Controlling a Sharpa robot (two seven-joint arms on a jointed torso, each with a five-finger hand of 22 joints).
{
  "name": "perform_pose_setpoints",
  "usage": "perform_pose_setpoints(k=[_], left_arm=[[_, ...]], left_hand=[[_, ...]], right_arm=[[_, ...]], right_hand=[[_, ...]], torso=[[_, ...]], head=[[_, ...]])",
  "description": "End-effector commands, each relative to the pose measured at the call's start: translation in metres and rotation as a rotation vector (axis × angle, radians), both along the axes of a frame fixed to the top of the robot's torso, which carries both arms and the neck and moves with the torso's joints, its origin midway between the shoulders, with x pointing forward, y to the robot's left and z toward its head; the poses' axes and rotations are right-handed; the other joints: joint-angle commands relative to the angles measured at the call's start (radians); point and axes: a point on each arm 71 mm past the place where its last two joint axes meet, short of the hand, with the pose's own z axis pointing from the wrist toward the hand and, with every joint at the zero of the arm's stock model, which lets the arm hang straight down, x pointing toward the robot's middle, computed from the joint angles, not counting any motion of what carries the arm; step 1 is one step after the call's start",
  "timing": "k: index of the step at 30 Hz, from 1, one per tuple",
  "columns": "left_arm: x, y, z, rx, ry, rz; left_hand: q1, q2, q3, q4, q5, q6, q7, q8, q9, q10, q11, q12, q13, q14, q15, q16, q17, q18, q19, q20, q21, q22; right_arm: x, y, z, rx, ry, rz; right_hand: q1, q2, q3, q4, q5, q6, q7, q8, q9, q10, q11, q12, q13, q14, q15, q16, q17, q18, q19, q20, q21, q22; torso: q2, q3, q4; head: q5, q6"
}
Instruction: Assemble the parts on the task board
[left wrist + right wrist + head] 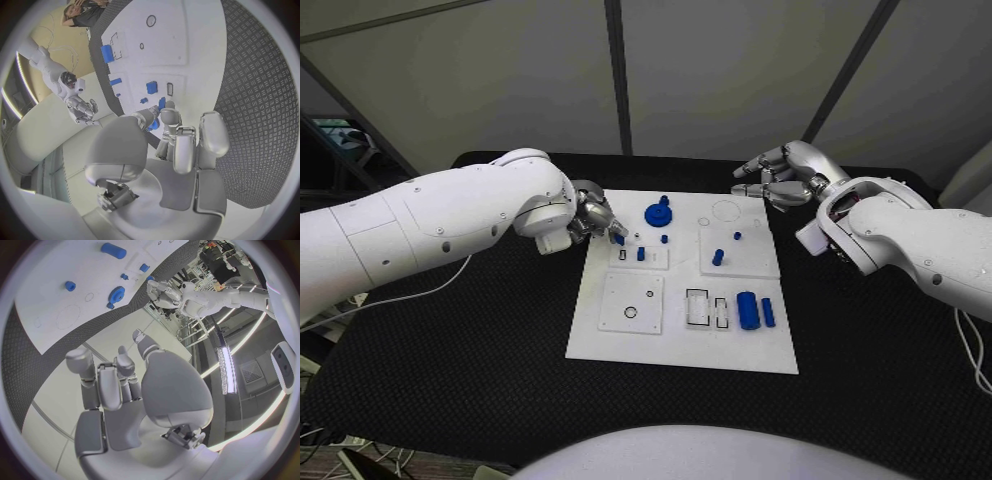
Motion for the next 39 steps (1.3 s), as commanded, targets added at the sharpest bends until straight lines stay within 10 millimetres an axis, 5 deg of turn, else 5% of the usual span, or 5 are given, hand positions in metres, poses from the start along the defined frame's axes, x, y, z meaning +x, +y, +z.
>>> perform_pose_setpoints(k=[1, 39], left_arm=[[-0.002, 0.002, 0.0, 0.062, -0.061, -0.001], [-0.017, -0.014, -0.015, 0.115, -0.083, -0.077]], left_hand=[[-0.011, -0.005, 0.112, -0.102, 0.003, -0.006, 0.0, 0.01, 0.003, 0.012, -0.001, -0.002, -0.001, 0.086, -0.007, 0.007, 0.218, -0.044, 0.011, -0.001, 0.006, 0.003], [-0.049, -0.025, 0.144, -0.101, 0.003, 0.007, -0.01, 0.044, 0.006, 0.033, -0.008, 0.015, 0.013, 0.087, -0.013, 0.009, 0.22, -0.05, 0.027, -0.005, 0.023, 0.028]], right_arm=[[0.0, 0.0, 0.001, 0.001, -0.005, 0.009], [0.0, 0.001, 0.001, 0.001, -0.004, 0.013]], right_hand=[[-0.003, 0.006, -0.003, 0.006, 0.005, -0.005, 0.0, 0.006, -0.001, -0.005, -0.002, -0.003, -0.001, 0.028, -0.009, -0.006, -0.001, 0.016, -0.005, -0.002, -0.006, -0.001], [-0.003, 0.006, -0.003, 0.006, 0.005, -0.005, 0.0, 0.006, -0.001, -0.005, -0.002, -0.003, -0.001, 0.028, -0.009, -0.006, -0.001, 0.016, -0.005, -0.002, -0.006, -0.001]], torso=[[0.001, 0.0003, -0.0003], [0.001, -0.0002, -0.0001]], head=[[0.002, 0.001], [-0.001, -0.01]])
